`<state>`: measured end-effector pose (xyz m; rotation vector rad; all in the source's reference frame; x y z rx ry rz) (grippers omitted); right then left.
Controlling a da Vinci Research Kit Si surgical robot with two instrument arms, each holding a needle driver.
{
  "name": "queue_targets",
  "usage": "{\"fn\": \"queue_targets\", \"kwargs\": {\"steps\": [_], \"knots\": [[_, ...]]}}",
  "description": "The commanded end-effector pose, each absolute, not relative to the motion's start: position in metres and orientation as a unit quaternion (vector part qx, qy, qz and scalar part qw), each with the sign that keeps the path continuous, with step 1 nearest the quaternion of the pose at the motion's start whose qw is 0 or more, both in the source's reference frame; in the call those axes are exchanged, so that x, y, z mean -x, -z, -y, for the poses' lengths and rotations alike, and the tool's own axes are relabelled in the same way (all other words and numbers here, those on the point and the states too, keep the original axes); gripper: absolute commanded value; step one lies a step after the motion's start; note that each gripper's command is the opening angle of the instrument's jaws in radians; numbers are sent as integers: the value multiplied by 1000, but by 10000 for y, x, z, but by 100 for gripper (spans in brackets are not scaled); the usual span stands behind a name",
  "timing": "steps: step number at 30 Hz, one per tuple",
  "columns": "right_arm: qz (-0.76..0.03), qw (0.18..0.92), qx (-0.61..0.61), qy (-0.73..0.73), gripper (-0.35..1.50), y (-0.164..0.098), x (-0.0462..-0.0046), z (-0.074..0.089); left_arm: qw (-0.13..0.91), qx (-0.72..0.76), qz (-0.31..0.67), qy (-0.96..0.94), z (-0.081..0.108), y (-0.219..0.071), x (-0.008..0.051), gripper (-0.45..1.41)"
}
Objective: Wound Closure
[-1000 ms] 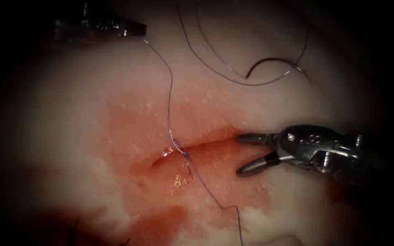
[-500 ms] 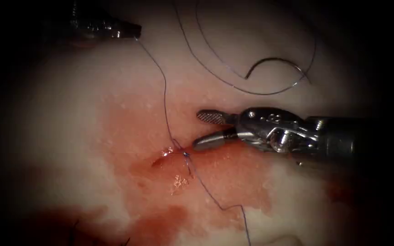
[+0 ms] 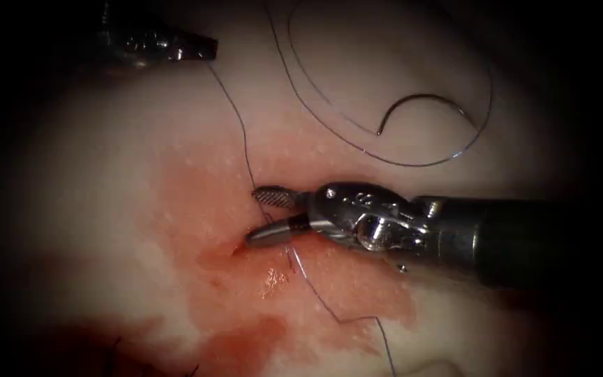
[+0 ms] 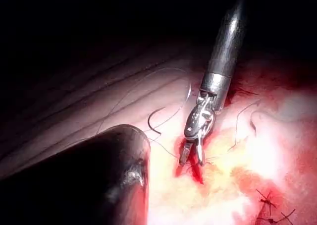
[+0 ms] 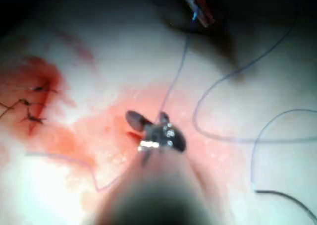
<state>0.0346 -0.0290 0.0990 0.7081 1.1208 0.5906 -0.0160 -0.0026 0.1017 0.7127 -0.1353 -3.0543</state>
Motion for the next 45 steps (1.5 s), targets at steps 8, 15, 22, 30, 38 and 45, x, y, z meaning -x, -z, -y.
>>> {"fn": "queue_targets", "kwargs": {"steps": [8, 15, 22, 30, 38, 45], "knots": [[-512, 750, -327, -261, 131, -1001, -375, 302, 2, -227, 45, 973, 24, -1017, 167, -45], [-511, 752, -329, -255, 131, -1009, -388, 306, 1, -227, 46, 973, 24, -1015, 167, -45], [-510, 752, -331, -253, 131, -1011, -393, 305, 0, -227, 46, 973, 25, -1014, 168, -45], [-510, 753, -330, -253, 130, -1013, -396, 305, 2, -228, 50, 972, 25, -1007, 169, -45], [-510, 754, -329, -251, 130, -1021, -395, 305, 2, -228, 52, 972, 27, -1000, 171, -45], [-510, 754, -332, -249, 121, -1019, -397, 307, 1, -228, 53, 972, 26, -1000, 172, -45]]}}
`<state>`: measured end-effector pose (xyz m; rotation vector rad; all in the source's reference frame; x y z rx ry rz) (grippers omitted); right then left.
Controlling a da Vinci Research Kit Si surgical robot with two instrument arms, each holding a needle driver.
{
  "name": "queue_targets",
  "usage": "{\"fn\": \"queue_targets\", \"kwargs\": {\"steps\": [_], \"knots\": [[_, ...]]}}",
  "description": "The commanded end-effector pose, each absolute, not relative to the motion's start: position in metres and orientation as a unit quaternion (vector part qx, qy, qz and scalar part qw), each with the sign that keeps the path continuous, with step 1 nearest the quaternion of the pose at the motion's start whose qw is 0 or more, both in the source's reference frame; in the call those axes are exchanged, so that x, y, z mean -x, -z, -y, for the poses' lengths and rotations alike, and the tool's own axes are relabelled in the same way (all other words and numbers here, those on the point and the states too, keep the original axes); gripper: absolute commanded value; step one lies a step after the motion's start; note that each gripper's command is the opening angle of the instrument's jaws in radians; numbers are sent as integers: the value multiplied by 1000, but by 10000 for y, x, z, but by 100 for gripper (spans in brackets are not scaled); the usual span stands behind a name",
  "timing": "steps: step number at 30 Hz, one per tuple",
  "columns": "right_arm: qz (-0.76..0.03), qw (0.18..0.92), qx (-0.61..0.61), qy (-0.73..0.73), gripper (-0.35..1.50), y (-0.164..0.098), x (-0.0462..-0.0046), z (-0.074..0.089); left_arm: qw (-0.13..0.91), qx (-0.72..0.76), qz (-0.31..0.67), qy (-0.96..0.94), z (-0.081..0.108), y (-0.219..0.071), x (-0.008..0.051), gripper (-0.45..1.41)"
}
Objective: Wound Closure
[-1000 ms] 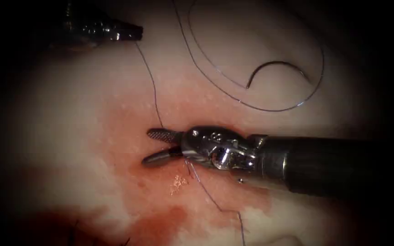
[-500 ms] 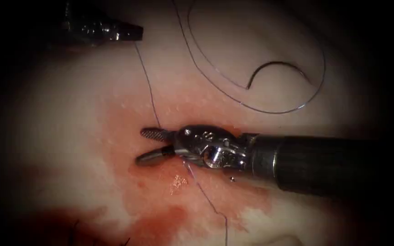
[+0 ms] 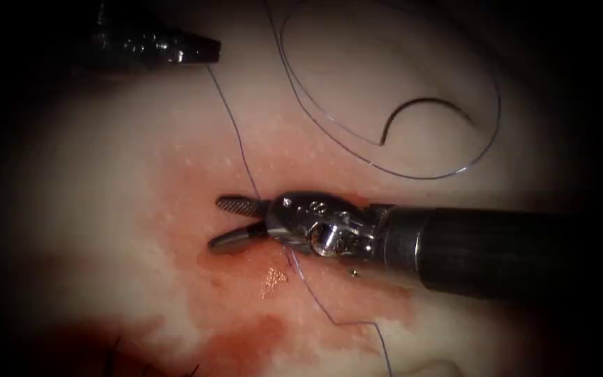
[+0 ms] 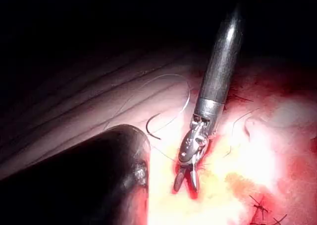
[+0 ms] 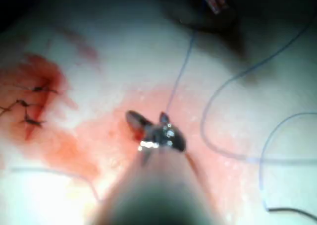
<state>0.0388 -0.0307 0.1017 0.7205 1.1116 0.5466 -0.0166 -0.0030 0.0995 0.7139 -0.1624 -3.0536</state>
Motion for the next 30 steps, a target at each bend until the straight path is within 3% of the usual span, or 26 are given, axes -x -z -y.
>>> {"fn": "queue_targets", "kwargs": {"steps": [1, 2, 3, 4, 5, 17, 20, 21, 23, 30], "knots": [[-510, 753, -339, -243, 111, -1019, -397, 307, 1, -228, 53, 972, 26, -1000, 172, -45], [-509, 752, -346, -236, 88, -1018, -397, 307, 1, -228, 53, 972, 26, -1000, 172, -45], [-509, 750, -356, -227, 42, -1018, -396, 307, 0, -228, 53, 972, 26, -1000, 172, -45], [-509, 749, -364, -218, -23, -1016, -394, 307, 0, -228, 53, 972, 27, -1000, 173, -45], [-510, 750, -362, -217, -35, -1015, -394, 307, 3, -227, 54, 972, 27, -1000, 173, -45], [-528, 754, -312, -234, -35, -1002, -399, 301, 5, -225, 57, 973, 28, -1002, 175, -45], [-538, 746, -315, -235, 113, -998, -388, 301, 5, -225, 57, 973, 27, -1004, 174, -45], [-540, 745, -309, -241, 125, -994, -383, 299, 5, -225, 57, 973, 27, -1005, 174, -45], [-540, 745, -290, -263, 131, -983, -367, 293, 6, -225, 58, 973, 26, -1009, 173, -45], [-554, 754, -249, -252, 130, -944, -304, 255, 15, -222, 63, 973, 24, -1041, 169, -45]]}}
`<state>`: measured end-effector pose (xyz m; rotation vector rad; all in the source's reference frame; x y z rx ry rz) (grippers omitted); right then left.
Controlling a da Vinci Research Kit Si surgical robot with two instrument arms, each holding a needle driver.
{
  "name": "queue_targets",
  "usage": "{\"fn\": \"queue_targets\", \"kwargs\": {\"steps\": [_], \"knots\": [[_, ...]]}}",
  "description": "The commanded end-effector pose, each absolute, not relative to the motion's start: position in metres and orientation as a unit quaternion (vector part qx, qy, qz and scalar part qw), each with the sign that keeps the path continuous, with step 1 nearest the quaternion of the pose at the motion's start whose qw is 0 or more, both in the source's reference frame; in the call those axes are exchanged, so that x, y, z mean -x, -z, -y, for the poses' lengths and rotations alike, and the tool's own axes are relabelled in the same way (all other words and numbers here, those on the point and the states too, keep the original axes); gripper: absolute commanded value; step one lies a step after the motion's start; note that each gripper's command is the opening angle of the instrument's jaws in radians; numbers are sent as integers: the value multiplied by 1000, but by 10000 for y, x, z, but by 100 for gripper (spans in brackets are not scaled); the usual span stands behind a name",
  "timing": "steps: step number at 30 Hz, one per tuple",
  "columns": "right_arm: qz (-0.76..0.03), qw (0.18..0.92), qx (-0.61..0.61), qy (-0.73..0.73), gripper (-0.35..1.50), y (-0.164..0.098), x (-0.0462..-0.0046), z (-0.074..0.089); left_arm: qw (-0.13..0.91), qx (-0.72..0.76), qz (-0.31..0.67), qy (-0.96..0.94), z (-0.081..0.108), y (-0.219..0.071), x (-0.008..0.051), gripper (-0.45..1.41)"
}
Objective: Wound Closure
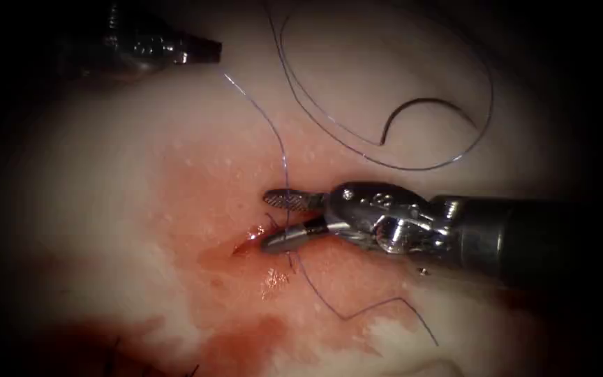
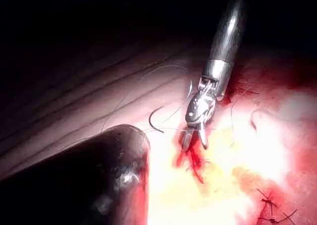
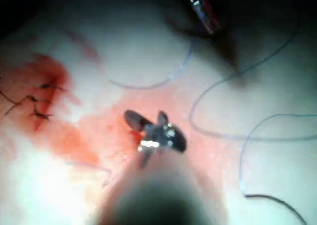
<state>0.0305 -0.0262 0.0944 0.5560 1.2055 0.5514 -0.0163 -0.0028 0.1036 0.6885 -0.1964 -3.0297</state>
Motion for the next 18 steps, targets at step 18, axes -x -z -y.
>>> {"fn": "queue_targets", "kwargs": {"steps": [18], "knots": [[-532, 777, -227, -248, 130, -954, -270, 260, 7, -222, 57, 973, 21, -1138, 190, -45]]}}
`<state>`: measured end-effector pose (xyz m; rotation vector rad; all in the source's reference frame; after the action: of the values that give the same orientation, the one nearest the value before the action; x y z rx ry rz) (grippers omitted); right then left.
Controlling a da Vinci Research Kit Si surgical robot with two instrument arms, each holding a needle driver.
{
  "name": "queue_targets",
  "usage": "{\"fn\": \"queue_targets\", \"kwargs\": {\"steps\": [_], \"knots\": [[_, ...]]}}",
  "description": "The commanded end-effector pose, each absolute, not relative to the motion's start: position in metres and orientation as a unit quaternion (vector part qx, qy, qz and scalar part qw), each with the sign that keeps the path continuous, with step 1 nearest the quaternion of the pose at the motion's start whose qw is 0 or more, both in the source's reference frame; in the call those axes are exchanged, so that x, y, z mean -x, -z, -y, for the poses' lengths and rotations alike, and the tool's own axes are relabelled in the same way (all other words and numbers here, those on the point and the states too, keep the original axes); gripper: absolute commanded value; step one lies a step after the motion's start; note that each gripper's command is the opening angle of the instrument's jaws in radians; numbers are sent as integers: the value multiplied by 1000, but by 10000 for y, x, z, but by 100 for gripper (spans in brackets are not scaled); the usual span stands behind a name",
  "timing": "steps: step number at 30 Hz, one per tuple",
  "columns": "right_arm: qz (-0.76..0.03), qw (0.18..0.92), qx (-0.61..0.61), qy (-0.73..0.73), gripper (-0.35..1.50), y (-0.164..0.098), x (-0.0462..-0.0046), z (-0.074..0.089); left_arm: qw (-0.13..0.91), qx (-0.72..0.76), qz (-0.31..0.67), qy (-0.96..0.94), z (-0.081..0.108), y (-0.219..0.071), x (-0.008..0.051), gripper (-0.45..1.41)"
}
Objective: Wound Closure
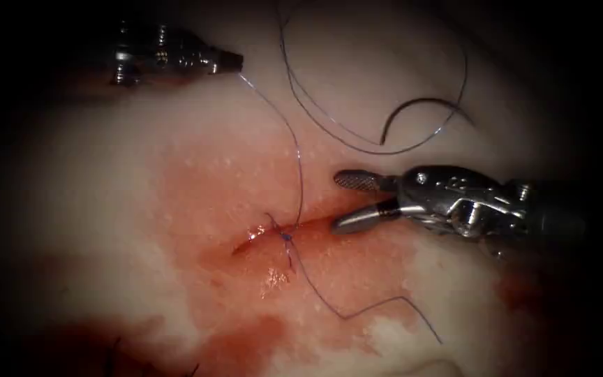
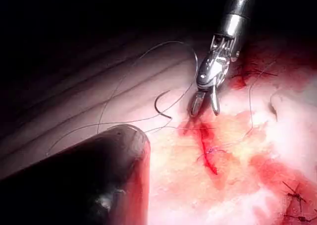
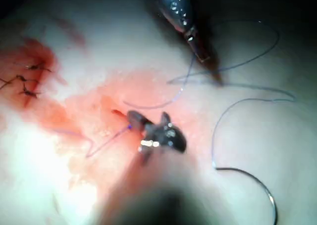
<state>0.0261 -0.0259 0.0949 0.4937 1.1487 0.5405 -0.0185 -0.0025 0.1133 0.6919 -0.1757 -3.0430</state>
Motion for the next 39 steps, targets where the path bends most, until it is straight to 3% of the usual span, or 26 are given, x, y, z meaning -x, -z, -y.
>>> {"fn": "queue_targets", "kwargs": {"steps": [1, 9, 10, 12, 14, 15, 17, 20, 27, 31, 39], "knots": [[-532, 777, -227, -248, 130, -955, -270, 261, 8, -222, 57, 973, 20, -1141, 192, -45], [-533, 778, -226, -244, 130, -962, -275, 269, -5, -229, 82, 970, -2, -1178, 188, -45], [-533, 778, -226, -244, 130, -962, -275, 270, -4, -227, 84, 970, -4, -1183, 187, -32], [-533, 779, -225, -244, 130, -963, -277, 270, -9, -226, 86, 970, -9, -1194, 184, 12], [-532, 778, -228, -244, 130, -965, -278, 272, -14, -225, 87, 970, -12, -1204, 182, 17], [-532, 778, -228, -244, 130, -965, -278, 272, -21, -225, 87, 970, -13, -1210, 180, 31], [-532, 777, -229, -246, 130, -966, -278, 273, -42, -227, 85, 969, -12, -1218, 178, 74], [-531, 778, -231, -244, 130, -966, -277, 274, -144, -244, 49, 958, -6, -1220, 175, 109], [-531, 778, -233, -242, 130, -966, -274, 275, -200, -312, -23, 929, -7, -1176, 179, 121], [-531, 777, -235, -243, 130, -966, -270, 275, -219, -345, -46, 911, -11, -1131, 178, 108], [-529, 777, -239, -243, 130, -966, -265, 276, -211, -341, -55, 914, 2, -1048, 155, 106]]}}
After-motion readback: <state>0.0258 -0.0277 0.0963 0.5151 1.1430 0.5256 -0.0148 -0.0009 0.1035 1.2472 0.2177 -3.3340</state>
